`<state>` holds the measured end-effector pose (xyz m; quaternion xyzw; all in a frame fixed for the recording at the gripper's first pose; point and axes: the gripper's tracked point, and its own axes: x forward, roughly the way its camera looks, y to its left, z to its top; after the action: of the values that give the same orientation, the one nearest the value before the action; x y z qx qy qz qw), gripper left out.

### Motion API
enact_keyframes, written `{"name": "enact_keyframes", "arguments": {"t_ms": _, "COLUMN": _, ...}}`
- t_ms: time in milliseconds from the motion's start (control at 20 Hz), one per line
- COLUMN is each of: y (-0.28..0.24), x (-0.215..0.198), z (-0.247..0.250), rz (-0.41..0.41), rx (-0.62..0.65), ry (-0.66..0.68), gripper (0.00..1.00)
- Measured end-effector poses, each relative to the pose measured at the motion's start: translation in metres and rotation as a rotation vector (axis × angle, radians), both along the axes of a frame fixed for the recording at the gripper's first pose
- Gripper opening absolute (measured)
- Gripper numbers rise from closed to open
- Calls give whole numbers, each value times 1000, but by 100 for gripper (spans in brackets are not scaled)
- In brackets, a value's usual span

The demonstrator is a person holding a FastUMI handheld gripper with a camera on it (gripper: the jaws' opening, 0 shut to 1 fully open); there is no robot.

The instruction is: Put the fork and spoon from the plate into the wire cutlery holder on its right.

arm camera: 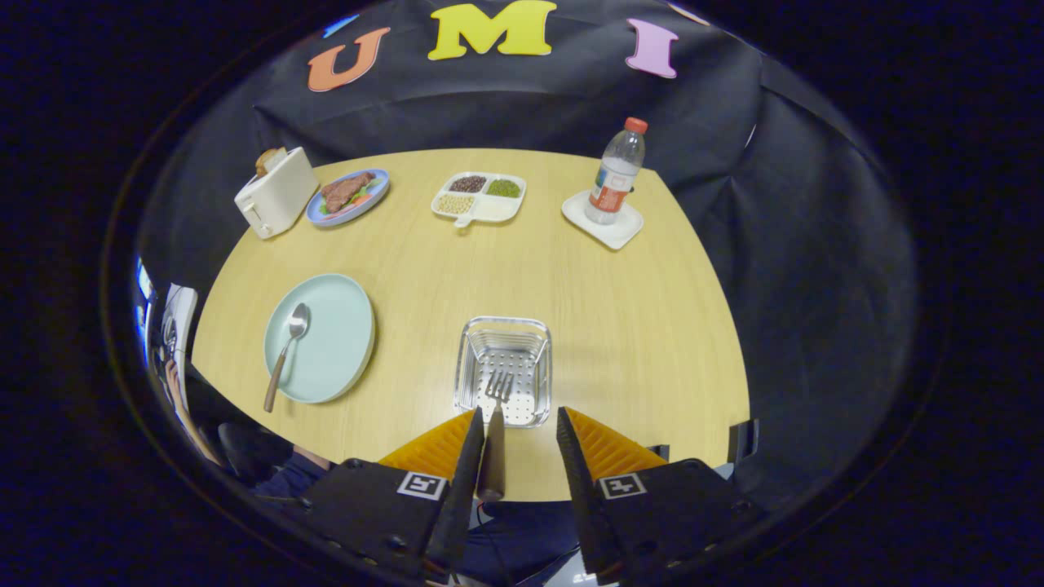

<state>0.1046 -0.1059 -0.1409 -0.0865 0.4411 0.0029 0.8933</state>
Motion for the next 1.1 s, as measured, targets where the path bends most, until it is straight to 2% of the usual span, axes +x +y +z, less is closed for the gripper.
{"name": "enact_keyframes", "arguments": {"t_ms": 150, "y": 6, "x": -3, "z": 15, "rz": -9, "rx": -15, "ry": -58, "gripper": 66}}
{"name": "enact_keyframes", "arguments": {"t_ms": 300, "y": 32, "x": -8, "z": 33, "rz": 20, "rx": 13, "ry": -122, "gripper": 73}}
{"name": "enact_keyframes", "arguments": {"t_ms": 550, "y": 107, "x": -18, "z": 43, "rz": 120, "rx": 19, "ry": -182, "gripper": 80}}
{"name": "enact_keyframes", "arguments": {"t_ms": 800, "y": 193, "x": -22, "z": 13, "rz": 215, "rx": 68, "ry": -131, "gripper": 81}}
{"name": "enact_keyframes", "arguments": {"t_ms": 1100, "y": 266, "x": -14, "z": -45, "rz": 246, "rx": 112, "ry": -22, "gripper": 84}}
